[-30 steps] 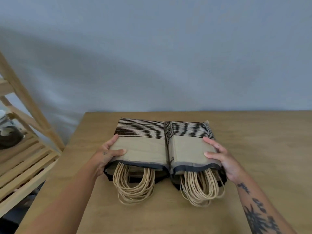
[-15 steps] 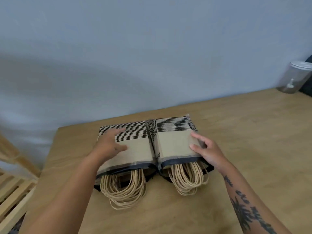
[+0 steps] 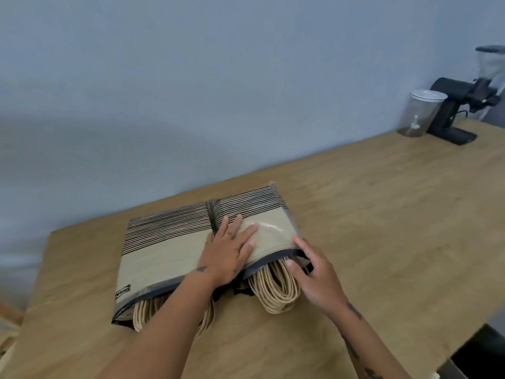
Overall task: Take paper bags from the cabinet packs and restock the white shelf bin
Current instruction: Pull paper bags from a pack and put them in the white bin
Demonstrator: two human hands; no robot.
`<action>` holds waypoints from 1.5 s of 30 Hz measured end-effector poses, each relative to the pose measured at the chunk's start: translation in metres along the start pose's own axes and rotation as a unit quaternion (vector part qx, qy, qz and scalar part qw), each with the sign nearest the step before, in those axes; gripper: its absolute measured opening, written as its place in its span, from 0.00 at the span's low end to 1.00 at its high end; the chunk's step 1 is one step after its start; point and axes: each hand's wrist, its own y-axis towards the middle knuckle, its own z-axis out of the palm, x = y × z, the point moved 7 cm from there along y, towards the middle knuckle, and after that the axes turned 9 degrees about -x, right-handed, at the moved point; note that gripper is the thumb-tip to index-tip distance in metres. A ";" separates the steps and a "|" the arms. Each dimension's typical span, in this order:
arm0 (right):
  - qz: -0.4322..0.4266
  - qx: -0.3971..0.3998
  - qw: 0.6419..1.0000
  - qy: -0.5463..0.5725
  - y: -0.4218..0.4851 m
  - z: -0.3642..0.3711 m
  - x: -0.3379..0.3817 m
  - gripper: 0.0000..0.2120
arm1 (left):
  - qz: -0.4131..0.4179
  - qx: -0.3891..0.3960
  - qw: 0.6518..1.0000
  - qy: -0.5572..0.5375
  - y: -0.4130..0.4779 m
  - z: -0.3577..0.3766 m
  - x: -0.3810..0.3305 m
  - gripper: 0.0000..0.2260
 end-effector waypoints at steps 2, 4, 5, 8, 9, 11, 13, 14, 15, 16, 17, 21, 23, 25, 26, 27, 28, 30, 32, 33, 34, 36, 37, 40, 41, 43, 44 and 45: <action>-0.001 -0.001 1.000 -0.002 -0.004 0.001 -0.003 0.25 | 0.002 0.001 1.000 0.005 -0.001 0.000 -0.002 0.21; 0.001 -0.005 1.000 -0.012 -0.007 0.000 -0.004 0.26 | 0.011 0.000 1.000 0.011 -0.002 -0.001 -0.006 0.22; -0.004 -0.015 1.000 -0.025 -0.008 -0.002 -0.004 0.26 | 0.014 0.001 1.000 0.015 -0.003 -0.001 -0.009 0.22; -0.031 -0.096 0.992 -0.078 -0.014 -0.015 0.001 0.22 | 0.001 0.009 0.999 0.037 -0.007 0.003 -0.018 0.22; -0.030 -0.125 0.988 -0.087 -0.017 -0.021 0.002 0.20 | -0.003 0.010 0.999 0.044 -0.008 0.006 -0.022 0.22; -0.015 -0.163 0.982 -0.093 -0.023 -0.031 0.001 0.17 | -0.002 0.010 0.998 0.060 -0.012 0.009 -0.030 0.22; 0.007 -0.171 0.982 -0.082 -0.027 -0.038 -0.003 0.14 | 0.011 -0.002 0.997 0.081 -0.018 0.009 -0.038 0.22; 0.017 -0.175 0.982 -0.072 -0.029 -0.043 -0.004 0.13 | 0.024 -0.013 0.995 0.096 -0.019 0.008 -0.044 0.22; 0.021 -0.179 0.982 -0.064 -0.031 -0.047 -0.003 0.12 | 0.032 -0.027 0.994 0.102 -0.022 0.006 -0.049 0.22; 0.020 -0.180 0.981 -0.064 -0.033 -0.049 -0.002 0.10 | 0.030 -0.040 0.994 0.101 -0.026 0.003 -0.052 0.22; 0.021 -0.186 0.980 -0.066 -0.035 -0.053 -0.002 0.08 | 0.027 -0.045 0.994 0.098 -0.029 0.003 -0.055 0.22; 0.063 -0.166 0.981 -0.071 -0.041 -0.062 -0.008 0.12 | 0.006 -0.055 0.995 0.087 -0.030 -0.006 -0.056 0.21; 0.097 -0.107 0.987 -0.066 -0.041 -0.055 -0.011 0.23 | 0.029 -0.078 0.994 0.072 -0.014 -0.018 -0.057 0.20; 0.112 -0.051 0.990 -0.072 -0.040 -0.044 -0.010 0.30 | 0.075 -0.062 0.994 0.058 0.002 -0.018 -0.060 0.21; 0.107 -0.040 0.990 -0.078 -0.039 -0.038 -0.009 0.30 | 0.097 -0.038 0.993 0.051 0.008 -0.012 -0.061 0.22; 0.098 -0.046 0.990 -0.085 -0.039 -0.035 -0.008 0.29 | 0.110 -0.013 0.993 0.042 0.011 -0.004 -0.062 0.23; 0.090 -0.064 0.990 -0.092 -0.039 -0.034 -0.008 0.26 | 0.112 0.003 0.993 0.032 0.013 0.004 -0.061 0.23; 0.083 -0.096 0.987 -0.097 -0.040 -0.035 -0.010 0.24 | 0.101 -0.006 0.995 0.016 0.013 0.013 -0.058 0.24; 0.067 -0.110 0.986 -0.104 -0.040 -0.035 -0.011 0.22 | 0.094 -0.028 0.995 0.011 0.013 0.016 -0.054 0.25; 0.051 -0.113 0.986 -0.110 -0.041 -0.035 -0.010 0.21 | 0.094 -0.034 0.995 0.010 0.013 0.017 -0.053 0.25; 0.033 -0.117 0.986 -0.115 -0.042 -0.034 -0.008 0.19 | 0.093 -0.038 0.995 0.006 0.013 0.018 -0.051 0.25; -0.003 -0.128 0.985 -0.115 -0.043 -0.034 -0.002 0.18 | 0.089 -0.045 0.995 -0.011 0.013 0.018 -0.046 0.25; -0.017 -0.131 0.985 -0.113 -0.044 -0.034 0.001 0.17 | 0.087 -0.047 0.995 -0.017 0.012 0.017 -0.044 0.24; -0.048 -0.129 0.985 -0.108 -0.046 -0.033 0.008 0.15 | 0.086 -0.044 0.995 -0.029 0.012 0.017 -0.042 0.24; -0.058 -0.131 0.984 -0.107 -0.046 -0.033 0.010 0.14 | 0.086 -0.039 0.995 -0.031 0.013 0.016 -0.041 0.24; -0.073 -0.133 0.983 -0.106 -0.045 -0.033 0.012 0.13 | 0.080 -0.025 0.996 -0.032 0.016 0.016 -0.040 0.25; -0.079 -0.134 0.982 -0.104 -0.045 -0.034 0.013 0.12 | 0.076 -0.018 0.996 -0.031 0.018 0.016 -0.039 0.25; -0.081 -0.135 0.982 -0.100 -0.044 -0.034 0.014 0.12 | 0.073 -0.011 0.997 -0.030 0.020 0.016 -0.038 0.26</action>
